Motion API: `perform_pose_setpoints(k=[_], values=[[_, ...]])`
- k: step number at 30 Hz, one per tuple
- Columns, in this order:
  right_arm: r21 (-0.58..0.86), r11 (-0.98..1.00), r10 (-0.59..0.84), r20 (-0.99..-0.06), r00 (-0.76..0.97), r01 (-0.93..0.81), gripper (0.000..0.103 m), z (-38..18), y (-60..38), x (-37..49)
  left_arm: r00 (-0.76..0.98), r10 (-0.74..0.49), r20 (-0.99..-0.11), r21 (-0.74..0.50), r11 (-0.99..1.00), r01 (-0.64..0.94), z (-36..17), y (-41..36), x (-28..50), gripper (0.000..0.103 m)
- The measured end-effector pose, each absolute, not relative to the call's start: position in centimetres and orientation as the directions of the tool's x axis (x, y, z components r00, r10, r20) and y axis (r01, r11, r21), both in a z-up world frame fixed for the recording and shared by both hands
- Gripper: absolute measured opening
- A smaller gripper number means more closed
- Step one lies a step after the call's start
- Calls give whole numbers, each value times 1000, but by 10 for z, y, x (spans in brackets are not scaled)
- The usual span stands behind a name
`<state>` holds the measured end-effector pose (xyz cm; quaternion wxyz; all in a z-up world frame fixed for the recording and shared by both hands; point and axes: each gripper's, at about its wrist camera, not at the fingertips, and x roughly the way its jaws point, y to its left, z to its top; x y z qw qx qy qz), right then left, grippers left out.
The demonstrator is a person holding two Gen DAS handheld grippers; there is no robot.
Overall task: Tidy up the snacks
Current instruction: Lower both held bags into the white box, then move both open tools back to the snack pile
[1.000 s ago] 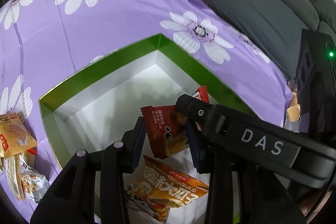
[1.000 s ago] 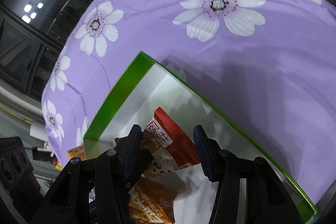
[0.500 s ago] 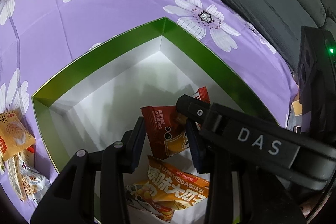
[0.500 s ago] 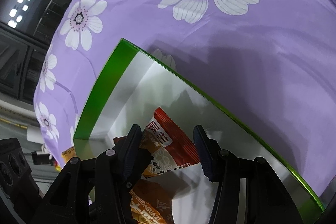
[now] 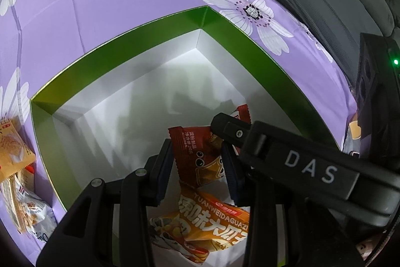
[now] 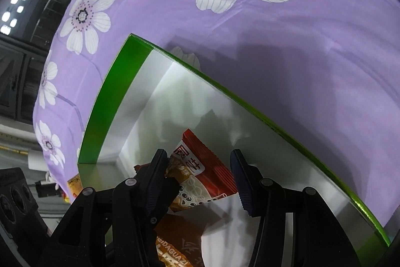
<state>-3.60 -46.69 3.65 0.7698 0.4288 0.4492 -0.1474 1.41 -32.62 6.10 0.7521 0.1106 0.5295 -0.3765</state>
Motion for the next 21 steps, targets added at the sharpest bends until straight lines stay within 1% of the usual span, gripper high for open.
perform_pose_setpoints(k=[8,12,14,16,17,18,19,21], values=[[507,604,140,-827,545,615,55,37,-465,-35,127,-449,-884,-272,716,643,55,-319,17,41],[497,612,130,-830,542,615,55,38,-463,-35,175,-449,-876,-240,721,649,61,-314,12,44],[479,626,106,-834,542,615,56,42,-461,-36,204,-460,-864,-229,721,654,67,-309,10,48],[456,644,69,-834,548,614,64,47,-457,-38,225,-493,-840,-245,716,654,78,-299,7,54],[444,657,40,-828,559,610,71,52,-455,-40,241,-509,-826,-254,719,647,86,-290,5,55],[447,661,29,-817,575,602,75,56,-454,-41,250,-518,-818,-260,721,642,89,-285,4,61],[453,672,14,-798,603,585,75,62,-452,-43,265,-536,-802,-272,722,636,95,-275,3,66],[457,692,0,-775,632,559,77,71,-447,-45,303,-561,-770,-285,728,623,106,-255,-1,68]])
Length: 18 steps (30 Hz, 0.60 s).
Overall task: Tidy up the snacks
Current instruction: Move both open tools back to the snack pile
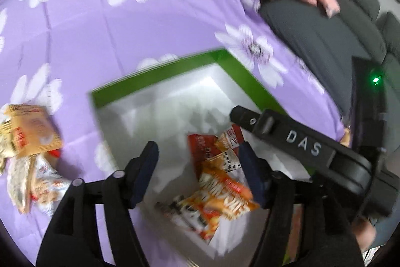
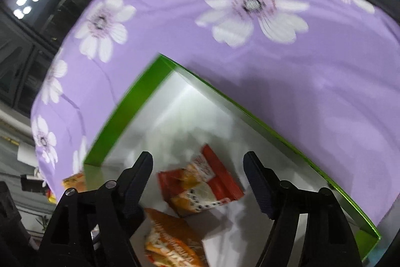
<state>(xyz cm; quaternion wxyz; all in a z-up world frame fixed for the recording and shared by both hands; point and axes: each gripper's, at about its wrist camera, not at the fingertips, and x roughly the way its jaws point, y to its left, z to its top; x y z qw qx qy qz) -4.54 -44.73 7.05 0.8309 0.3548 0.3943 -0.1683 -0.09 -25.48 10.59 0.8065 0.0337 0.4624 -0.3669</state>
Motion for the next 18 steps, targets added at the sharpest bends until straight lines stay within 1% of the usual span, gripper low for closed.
perform_pose_setpoints(k=[2,4,5,8,10,15,18], values=[[451,724,-26,-738,674,522,79,83,-438,-48,363,-568,-738,-282,749,600,117,-225,-5,70],[432,757,-51,-709,703,490,83,93,-426,-50,410,-566,-715,-283,771,570,123,-203,-6,80],[425,769,-57,-699,713,478,85,97,-422,-48,442,-562,-699,-289,788,544,125,-186,-6,80],[394,827,-50,-659,751,401,86,110,-396,-43,523,-516,-679,-294,843,451,126,-140,-3,81],[378,855,-34,-641,767,354,86,116,-380,-39,556,-490,-672,-294,865,407,124,-115,-4,86],[364,898,15,-590,807,249,86,127,-340,-35,618,-416,-667,-310,909,278,108,-46,-6,87],[367,913,62,-555,830,177,86,132,-316,-35,652,-339,-679,-286,939,191,95,-18,-6,87]])
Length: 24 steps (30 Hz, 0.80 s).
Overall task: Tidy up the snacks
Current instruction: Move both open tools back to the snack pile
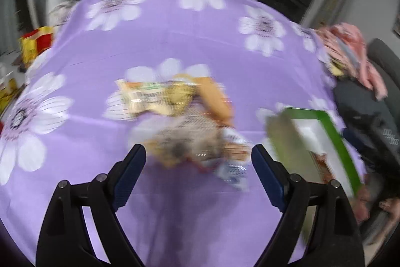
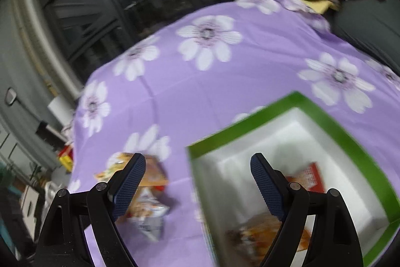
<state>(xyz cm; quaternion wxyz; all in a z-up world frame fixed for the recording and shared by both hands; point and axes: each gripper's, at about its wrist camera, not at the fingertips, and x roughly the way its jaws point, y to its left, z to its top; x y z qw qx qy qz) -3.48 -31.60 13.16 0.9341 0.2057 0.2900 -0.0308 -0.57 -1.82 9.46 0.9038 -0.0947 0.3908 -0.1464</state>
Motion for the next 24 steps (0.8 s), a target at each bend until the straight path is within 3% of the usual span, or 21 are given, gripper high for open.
perform_pose_setpoints(k=[6,24], values=[[329,940,117,-563,818,92,86,131,-275,-29,647,-292,-705,-289,951,113,87,9,6,87],[369,924,248,-771,586,95,86,65,-207,19,572,-290,-767,-319,946,51,67,39,25,86]])
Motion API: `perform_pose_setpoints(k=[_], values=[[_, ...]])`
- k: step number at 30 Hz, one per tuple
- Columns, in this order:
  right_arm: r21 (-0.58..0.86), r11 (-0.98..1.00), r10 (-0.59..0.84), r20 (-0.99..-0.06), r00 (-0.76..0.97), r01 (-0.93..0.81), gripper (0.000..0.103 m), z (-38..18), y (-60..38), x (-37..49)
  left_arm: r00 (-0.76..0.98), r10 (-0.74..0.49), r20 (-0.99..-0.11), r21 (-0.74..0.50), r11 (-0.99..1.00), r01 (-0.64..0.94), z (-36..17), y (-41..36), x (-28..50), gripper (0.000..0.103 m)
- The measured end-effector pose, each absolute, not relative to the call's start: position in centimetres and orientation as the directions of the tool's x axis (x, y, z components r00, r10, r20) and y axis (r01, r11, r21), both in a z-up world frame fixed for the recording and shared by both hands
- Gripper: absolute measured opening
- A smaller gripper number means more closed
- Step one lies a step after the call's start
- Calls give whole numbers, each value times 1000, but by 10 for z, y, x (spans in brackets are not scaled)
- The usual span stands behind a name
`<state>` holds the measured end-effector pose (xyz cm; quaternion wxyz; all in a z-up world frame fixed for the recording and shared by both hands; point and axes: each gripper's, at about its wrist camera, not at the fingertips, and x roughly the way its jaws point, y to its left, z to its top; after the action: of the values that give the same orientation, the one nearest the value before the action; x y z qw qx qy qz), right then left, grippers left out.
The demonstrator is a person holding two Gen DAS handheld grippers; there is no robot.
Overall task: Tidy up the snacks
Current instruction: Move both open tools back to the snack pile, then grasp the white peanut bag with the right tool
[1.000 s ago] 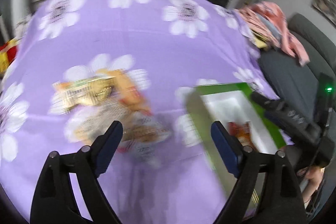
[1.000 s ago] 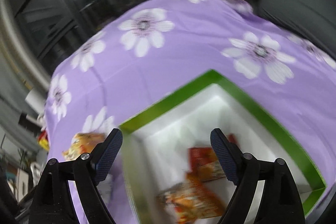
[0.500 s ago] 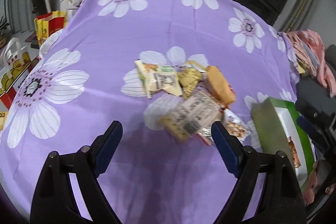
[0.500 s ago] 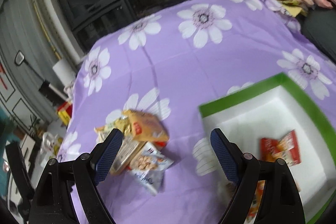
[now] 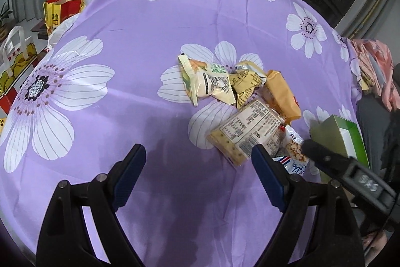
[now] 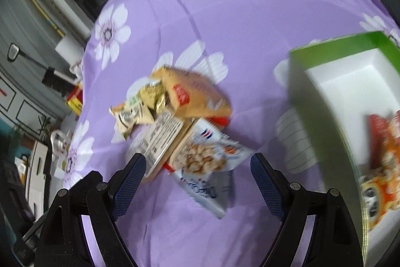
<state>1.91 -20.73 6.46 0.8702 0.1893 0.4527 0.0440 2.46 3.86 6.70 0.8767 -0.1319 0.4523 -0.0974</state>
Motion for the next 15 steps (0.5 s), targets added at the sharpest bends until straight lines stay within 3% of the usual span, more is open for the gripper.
perform_pose_setpoints(k=[2,4,6,9,15], values=[[343,932,224,-793,566,112,86,54,-201,25,572,-282,-770,-310,949,51,66,38,24,86],[329,936,208,-806,554,128,79,46,-200,29,575,-271,-772,-298,953,48,66,38,24,86],[318,938,194,-810,554,136,60,39,-200,32,577,-265,-773,-292,955,49,66,38,24,86],[326,935,202,-814,544,141,50,34,-203,34,578,-260,-773,-286,957,47,66,39,23,86],[350,937,304,-796,524,-12,48,52,-189,17,589,-248,-769,-285,958,31,69,42,23,86]])
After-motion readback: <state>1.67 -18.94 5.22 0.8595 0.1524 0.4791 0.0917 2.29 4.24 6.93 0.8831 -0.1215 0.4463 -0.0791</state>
